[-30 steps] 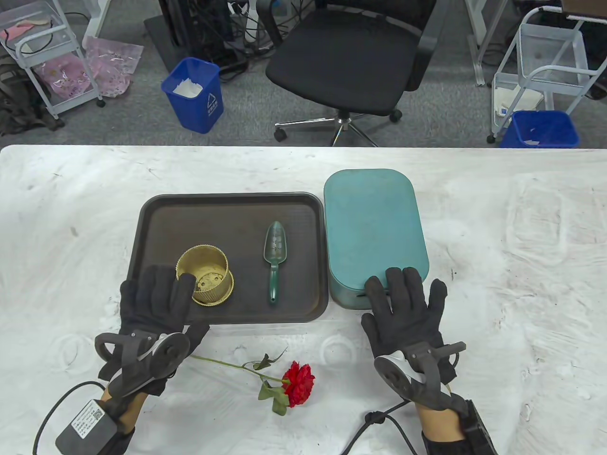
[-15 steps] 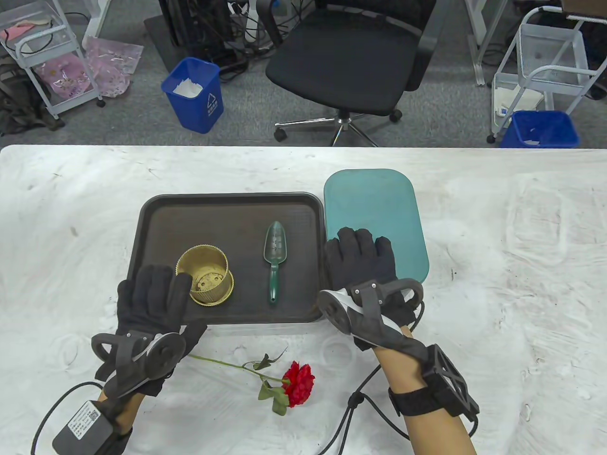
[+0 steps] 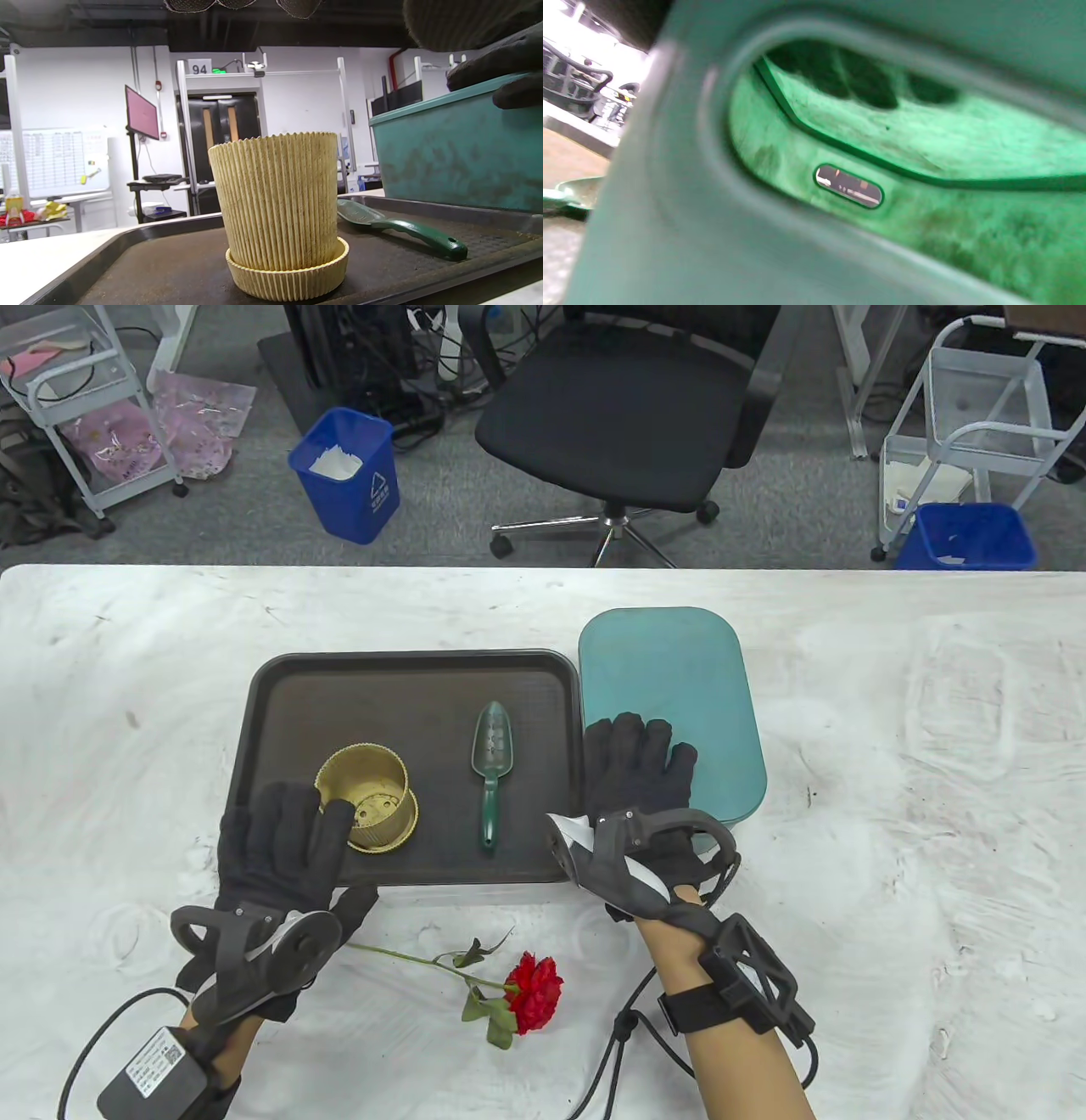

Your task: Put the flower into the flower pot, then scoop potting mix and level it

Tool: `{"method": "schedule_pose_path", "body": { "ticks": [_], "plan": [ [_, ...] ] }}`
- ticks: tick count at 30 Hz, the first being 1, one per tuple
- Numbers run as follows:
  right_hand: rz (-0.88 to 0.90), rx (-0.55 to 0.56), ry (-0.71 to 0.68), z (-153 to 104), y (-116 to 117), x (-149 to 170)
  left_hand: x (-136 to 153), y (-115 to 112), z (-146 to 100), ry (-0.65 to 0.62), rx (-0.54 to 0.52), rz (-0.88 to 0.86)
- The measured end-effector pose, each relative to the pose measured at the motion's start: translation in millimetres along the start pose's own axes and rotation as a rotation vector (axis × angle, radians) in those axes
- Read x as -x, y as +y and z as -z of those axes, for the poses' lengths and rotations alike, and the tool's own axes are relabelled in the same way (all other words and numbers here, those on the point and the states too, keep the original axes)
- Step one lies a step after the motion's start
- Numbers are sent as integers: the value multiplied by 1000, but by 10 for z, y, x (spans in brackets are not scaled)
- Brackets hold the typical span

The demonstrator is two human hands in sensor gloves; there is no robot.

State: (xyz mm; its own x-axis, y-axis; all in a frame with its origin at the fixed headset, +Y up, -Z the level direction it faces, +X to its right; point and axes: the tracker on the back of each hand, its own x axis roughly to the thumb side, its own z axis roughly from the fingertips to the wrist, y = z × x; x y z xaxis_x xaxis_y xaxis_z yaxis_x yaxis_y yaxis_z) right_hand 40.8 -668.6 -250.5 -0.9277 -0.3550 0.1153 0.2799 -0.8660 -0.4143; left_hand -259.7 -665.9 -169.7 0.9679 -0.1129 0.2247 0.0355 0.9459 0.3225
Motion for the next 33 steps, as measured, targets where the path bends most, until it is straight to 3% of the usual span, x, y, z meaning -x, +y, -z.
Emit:
{"method": "schedule_pose_path", "body": {
  "ticks": [4, 22, 28, 33],
  "plan": [
    [-131, 3, -83, 15, -36, -49, -21, 10, -4, -13, -6, 0],
    [-108, 25, -145, 93, -176, 21, -64, 24, -30, -45, -30, 6],
    [-145, 92, -98, 198, -421, 78, -60, 22, -33, -39, -29, 3],
    [-402, 86, 12, 389, -683, 83, -58, 6, -30, -39, -19, 2]
  ]
}}
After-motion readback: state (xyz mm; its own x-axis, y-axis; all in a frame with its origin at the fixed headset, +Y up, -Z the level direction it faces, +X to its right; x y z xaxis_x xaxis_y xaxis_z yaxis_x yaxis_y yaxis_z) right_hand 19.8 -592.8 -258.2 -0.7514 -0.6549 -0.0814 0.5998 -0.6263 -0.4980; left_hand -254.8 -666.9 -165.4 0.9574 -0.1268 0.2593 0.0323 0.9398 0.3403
